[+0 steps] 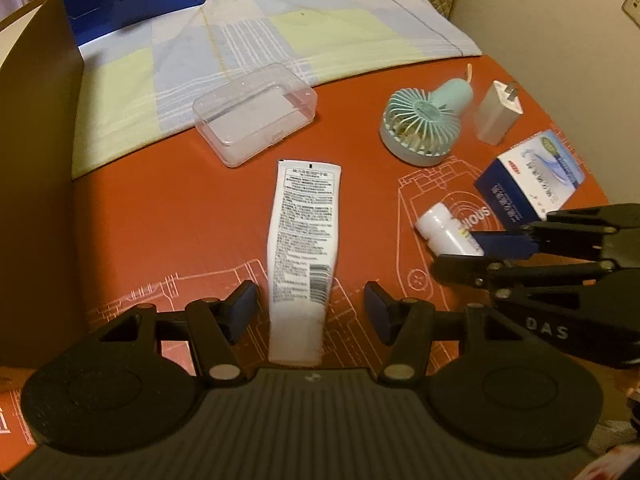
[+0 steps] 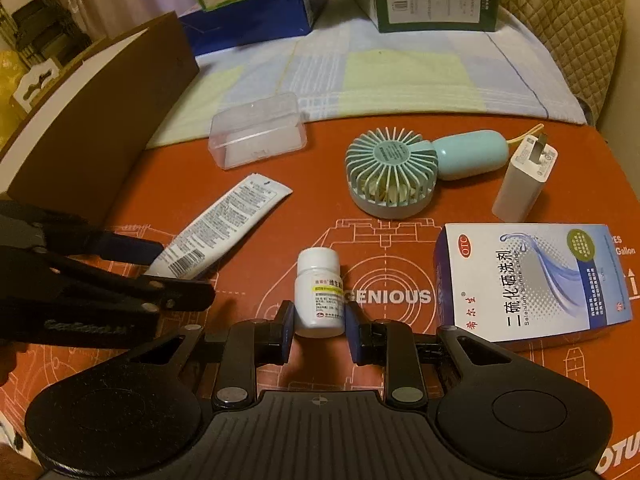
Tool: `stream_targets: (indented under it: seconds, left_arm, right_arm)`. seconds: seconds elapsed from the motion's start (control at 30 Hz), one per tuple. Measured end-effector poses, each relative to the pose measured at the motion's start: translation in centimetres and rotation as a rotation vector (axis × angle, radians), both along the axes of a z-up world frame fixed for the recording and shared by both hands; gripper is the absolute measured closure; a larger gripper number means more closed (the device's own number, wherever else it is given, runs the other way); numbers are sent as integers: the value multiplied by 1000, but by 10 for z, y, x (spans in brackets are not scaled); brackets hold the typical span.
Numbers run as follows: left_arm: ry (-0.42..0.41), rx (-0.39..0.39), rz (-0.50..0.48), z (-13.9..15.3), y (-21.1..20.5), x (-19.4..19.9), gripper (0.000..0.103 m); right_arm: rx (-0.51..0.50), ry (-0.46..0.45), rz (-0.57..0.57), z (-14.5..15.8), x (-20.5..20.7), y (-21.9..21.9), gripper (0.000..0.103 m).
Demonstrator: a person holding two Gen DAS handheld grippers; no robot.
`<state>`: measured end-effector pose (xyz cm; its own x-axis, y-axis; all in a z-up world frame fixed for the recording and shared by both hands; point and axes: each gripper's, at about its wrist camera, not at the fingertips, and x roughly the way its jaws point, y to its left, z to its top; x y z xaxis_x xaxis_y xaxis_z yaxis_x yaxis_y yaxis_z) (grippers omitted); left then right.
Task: Organize rigid objects
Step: 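Grasp the white squeeze tube with the left tool while the right tool grasps the white pill bottle, then lift the tube and pill bottle off the mat with both tools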
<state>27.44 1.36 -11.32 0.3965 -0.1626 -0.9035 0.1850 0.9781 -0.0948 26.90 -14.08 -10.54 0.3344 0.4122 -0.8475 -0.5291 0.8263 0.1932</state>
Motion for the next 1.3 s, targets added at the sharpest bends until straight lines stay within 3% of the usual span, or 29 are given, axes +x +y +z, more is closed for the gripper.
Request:
stream_targets:
  seconds: [0.2, 0.43, 0.57, 1.13, 1.3]
  left_arm:
    - [-16, 37, 10, -4, 0, 5, 58]
    - [-38, 64, 12, -5, -2, 7, 62]
    - [-43, 67, 1, -4, -4, 6, 70]
    - [-40, 68, -12, -4, -5, -7, 70]
    - [-38, 63, -11, -3, -5, -12, 70]
  right_arm:
    - [-1, -20, 4, 0, 1, 5, 69]
    - [-32, -74, 42, -3, 0, 16, 69]
    - [-56, -96, 59, -5, 0, 21, 69]
    - [-95, -165, 102, -11, -7, 27, 71]
    - [-95, -171, 108, -12, -11, 27, 79]
